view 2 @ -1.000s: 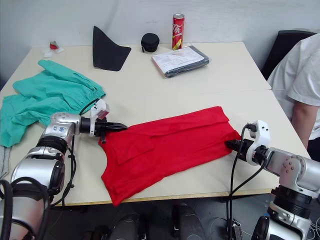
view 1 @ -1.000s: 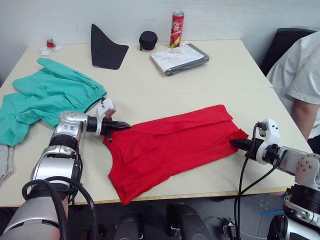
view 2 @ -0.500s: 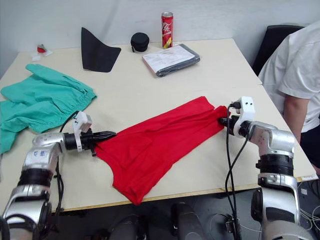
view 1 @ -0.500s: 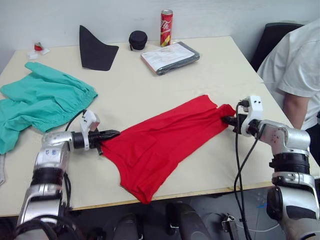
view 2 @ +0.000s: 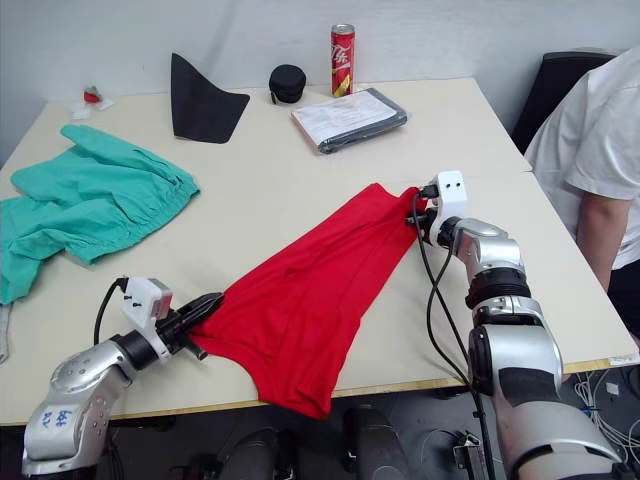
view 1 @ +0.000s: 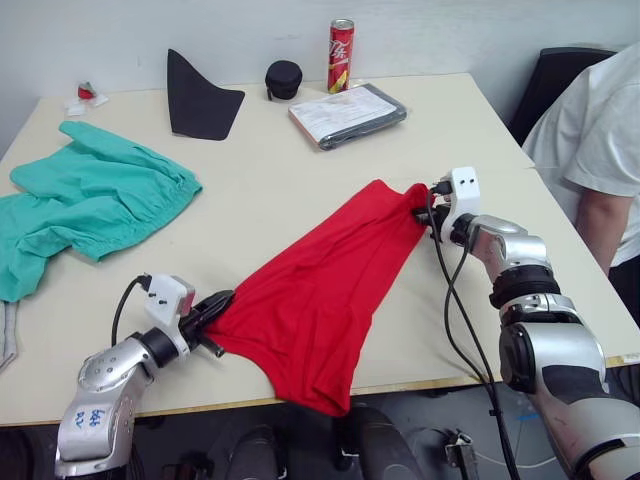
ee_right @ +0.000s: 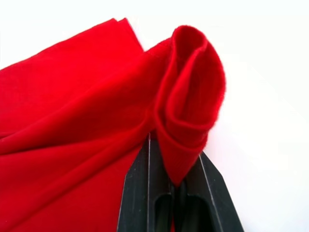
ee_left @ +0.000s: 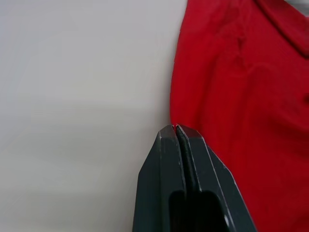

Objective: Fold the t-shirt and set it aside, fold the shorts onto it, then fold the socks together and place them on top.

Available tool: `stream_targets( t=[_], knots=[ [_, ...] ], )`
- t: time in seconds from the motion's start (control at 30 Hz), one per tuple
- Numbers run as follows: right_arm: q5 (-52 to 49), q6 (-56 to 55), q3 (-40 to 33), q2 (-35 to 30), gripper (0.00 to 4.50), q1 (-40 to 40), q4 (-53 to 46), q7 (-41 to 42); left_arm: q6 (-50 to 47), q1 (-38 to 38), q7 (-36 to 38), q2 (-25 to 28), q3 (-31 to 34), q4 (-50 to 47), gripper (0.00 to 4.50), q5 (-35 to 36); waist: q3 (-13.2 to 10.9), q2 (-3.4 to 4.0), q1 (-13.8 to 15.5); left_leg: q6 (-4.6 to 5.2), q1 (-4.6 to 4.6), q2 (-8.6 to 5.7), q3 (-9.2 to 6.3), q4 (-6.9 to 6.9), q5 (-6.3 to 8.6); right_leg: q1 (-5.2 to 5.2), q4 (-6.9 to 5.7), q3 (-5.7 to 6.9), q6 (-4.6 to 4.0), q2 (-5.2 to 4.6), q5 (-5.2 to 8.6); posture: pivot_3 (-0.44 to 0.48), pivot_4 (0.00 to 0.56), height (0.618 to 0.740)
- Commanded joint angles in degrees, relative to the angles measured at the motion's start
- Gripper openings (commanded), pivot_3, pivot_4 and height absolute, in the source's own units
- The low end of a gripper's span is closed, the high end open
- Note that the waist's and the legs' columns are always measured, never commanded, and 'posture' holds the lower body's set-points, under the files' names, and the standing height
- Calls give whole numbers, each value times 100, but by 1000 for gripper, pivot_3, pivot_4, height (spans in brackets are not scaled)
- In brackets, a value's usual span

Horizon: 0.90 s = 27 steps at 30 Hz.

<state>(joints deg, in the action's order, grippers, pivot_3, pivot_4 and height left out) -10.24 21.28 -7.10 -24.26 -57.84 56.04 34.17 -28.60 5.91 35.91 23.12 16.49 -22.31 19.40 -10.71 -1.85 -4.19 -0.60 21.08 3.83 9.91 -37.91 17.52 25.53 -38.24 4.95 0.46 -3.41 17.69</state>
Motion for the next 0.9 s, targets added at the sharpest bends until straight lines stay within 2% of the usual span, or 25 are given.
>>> stream_targets(
  t=[0.03, 0.13, 0.2, 0.3, 0.4, 0.43, 0.5, 0.6, 0.67, 0.73, 0.8, 0.9],
  knots=[
    [-109, 300, 1, -347, 653, 73, -620, 578, -105, -166, 156, 223, 31, -108, 645, 351, -1, 1, 33, 0, 1, -1, 0, 0, 0, 0, 1, 0, 0, -1, 0, 0, 150, 740],
    [-205, 862, -10, -676, 1667, 444, -1435, 870, -348, -459, 421, 555, 133, 110, 1603, 666, -1, 2, 124, 2, 5, -1, -5, 0, 1, 0, 6, 1, 1, 0, -1, 0, 150, 740],
    [-435, 1695, 21, -1062, 2340, 895, -2380, 1272, -917, -755, 742, 1017, 154, 359, 2238, 996, -1, 2, 187, 3, 9, -1, -9, 1, 1, 0, 12, 3, 1, 0, 0, 0, 150, 740],
    [-1091, 3141, -110, -1651, 3445, 1679, -3862, 1776, -1339, -1306, 1334, 1842, -176, 844, 3277, 1049, -2, 5, 226, 3, 9, 0, -12, 11, 2, 0, 21, 5, 1, 1, 0, 0, 150, 740],
    [-1915, 4383, -528, -2041, 4435, 2633, -5407, 1928, -1331, -2198, 1866, 2221, -584, 1525, 4183, 1020, -3, 7, 278, 3, 10, -1, -12, 16, 2, 0, 27, 8, 1, 1, 0, 0, 150, 740],
    [-2200, 4815, -727, -2064, 4500, 2915, -5886, 1866, -1254, -2510, 2069, 2264, -768, 1780, 4470, 972, -3, 6, 271, 3, 12, -1, -19, 16, 2, -2, 30, 16, 1, 2, 0, 0, 150, 740],
    [-2654, 5532, -1075, -1969, 4500, 3353, -6627, 1688, -960, -3089, 2397, 2230, -1148, 2253, 4492, 779, -3, 7, 269, 3, 11, -4, -16, 16, 2, -3, 29, 16, 3, -1, -2, 0, 150, 740],
    [-3329, 6692, -1492, -1366, 4500, 4120, -7922, 1314, -569, -4466, 2540, 1597, -1796, 3645, 4492, 348, 1, -2, 279, 3, 9, -6, -18, 15, 2, -8, 30, 19, 6, 2, -4, 0, 150, 740],
    [-3538, 7061, -1612, -819, 4500, 4515, -8497, 915, -309, -5223, 2547, 1123, -2064, 4625, 4492, 76, 2, -3, 299, 2, 12, -5, -23, 12, 1, -8, 27, 22, 6, 5, -4, 0, 150, 740],
    [-3698, 7122, -1564, -422, 4500, 4876, -8874, 542, 68, -5908, 2460, 649, -2249, 5700, 4492, -247, 1, -1, 294, 3, 20, -6, -24, 5, 1, -7, 28, 25, 6, 8, -4, 0, 150, 740],
    [-3892, 7122, -1434, -302, 4500, 5128, -9097, 280, 398, -6599, 2161, 231, -2507, 6857, 4492, -734, 1, -4, 262, 8, 18, -10, -15, 1, 4, -5, 29, 24, 9, 3, -5, 0, 150, 740],
    [-4177, 7122, -1404, -124, 4500, 5215, -9061, -122, 904, -7313, 1681, -328, -2367, 8129, 4492, -957, 0, -17, 248, 13, 18, -11, -13, -1, 8, -6, 34, 25, 12, 3, -7, 0, 150, 740]
  ],
)
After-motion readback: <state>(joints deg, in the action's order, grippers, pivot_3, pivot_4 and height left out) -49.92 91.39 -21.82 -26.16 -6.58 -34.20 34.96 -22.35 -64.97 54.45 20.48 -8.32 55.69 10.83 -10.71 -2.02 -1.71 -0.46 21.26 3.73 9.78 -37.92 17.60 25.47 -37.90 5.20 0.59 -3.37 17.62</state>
